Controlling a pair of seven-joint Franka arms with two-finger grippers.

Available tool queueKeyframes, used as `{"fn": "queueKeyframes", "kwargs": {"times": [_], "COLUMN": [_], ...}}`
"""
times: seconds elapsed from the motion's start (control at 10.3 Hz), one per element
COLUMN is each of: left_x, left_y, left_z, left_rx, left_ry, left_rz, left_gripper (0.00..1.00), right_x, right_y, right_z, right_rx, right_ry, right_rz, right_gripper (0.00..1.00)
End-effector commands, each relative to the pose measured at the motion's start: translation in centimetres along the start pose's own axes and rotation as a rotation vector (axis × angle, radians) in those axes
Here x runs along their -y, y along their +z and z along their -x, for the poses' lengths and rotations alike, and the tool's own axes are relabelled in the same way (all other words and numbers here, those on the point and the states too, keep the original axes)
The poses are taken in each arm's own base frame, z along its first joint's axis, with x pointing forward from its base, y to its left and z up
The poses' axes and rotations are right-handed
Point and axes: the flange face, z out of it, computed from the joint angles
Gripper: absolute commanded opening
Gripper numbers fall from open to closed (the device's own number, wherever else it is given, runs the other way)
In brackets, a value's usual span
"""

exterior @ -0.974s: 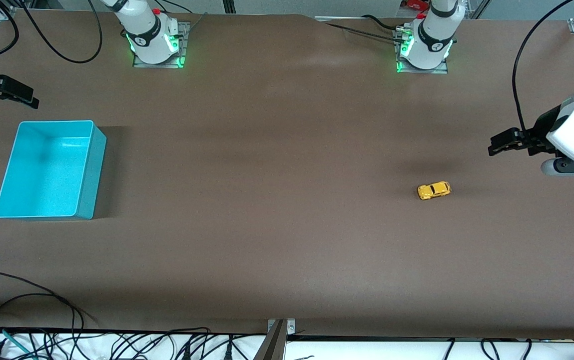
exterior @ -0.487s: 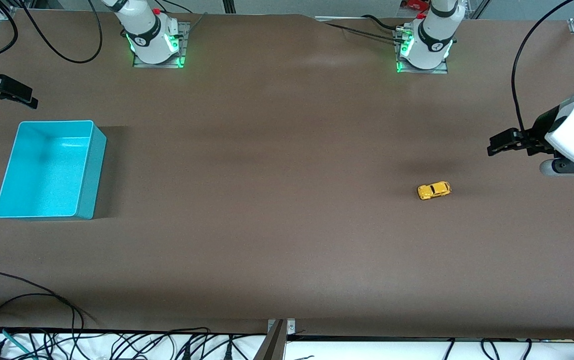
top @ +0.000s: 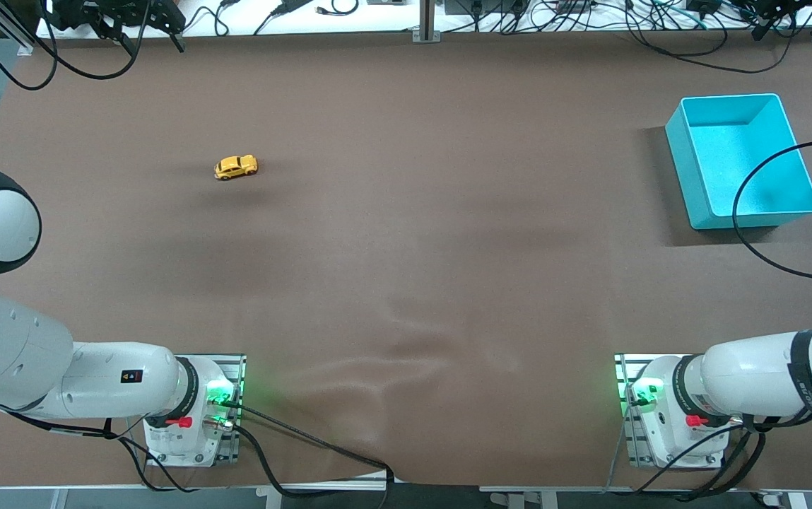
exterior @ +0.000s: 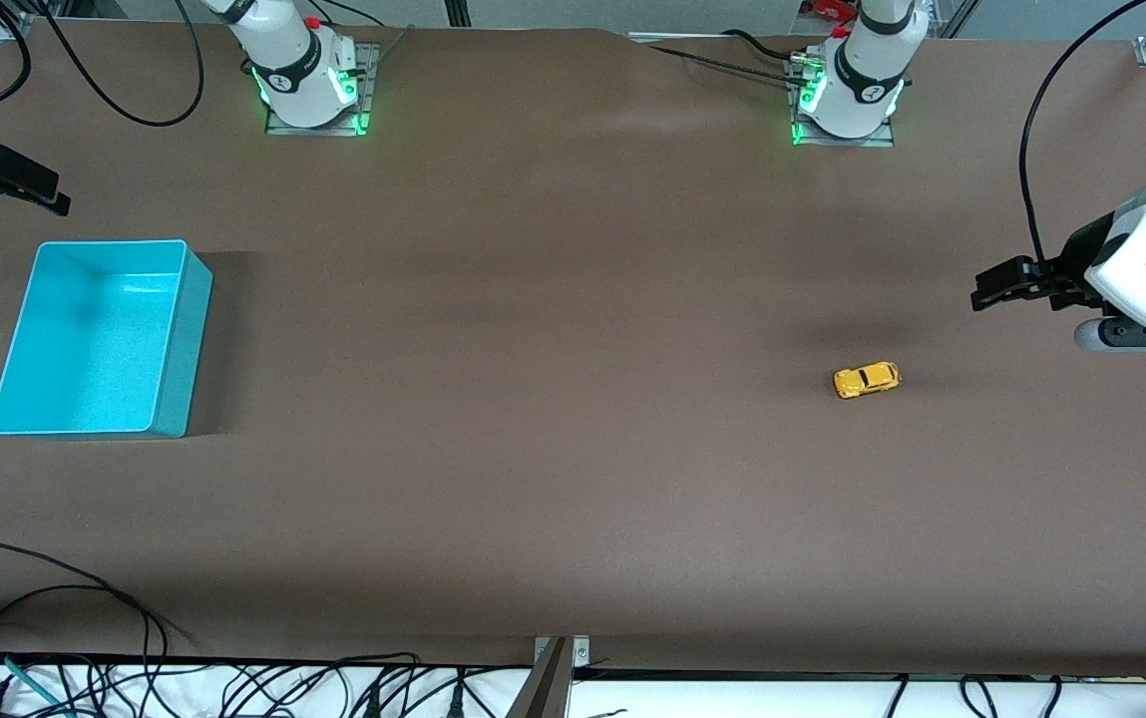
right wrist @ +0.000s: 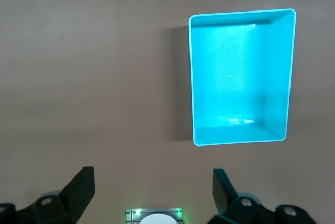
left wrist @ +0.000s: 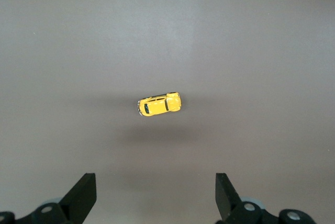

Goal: Wind up and store yellow beetle car

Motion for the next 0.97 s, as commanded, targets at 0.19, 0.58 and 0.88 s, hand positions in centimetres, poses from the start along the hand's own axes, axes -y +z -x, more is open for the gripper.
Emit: {"fn": "queueKeyframes", "kwargs": {"times": [0.19, 0.58, 0.88], "left_x": [0.0, 0.3, 1.1], "left_y": [0.2, 2.7, 4.7], "left_z": [0.3, 0.0, -0.5], "left_rx": [0.007, 0.053, 0.083], "left_ry": [0.0, -0.138, -0.422], "left_rz": [-0.006, -0.014, -0.023], "left_gripper": [1.0, 1.0, 1.0], "right_x": [0.2, 0.3, 0.3], "right_y": [-0.9, -1.0, -1.0], "right_z": [0.2, 0.3, 0.2], "right_rx": [-0.009, -0.012, -0.011], "right_ry": [0.011, 0.011, 0.011], "right_rz": [0.003, 0.003, 0.003], "right_gripper": [1.0, 1.0, 1.0]}}
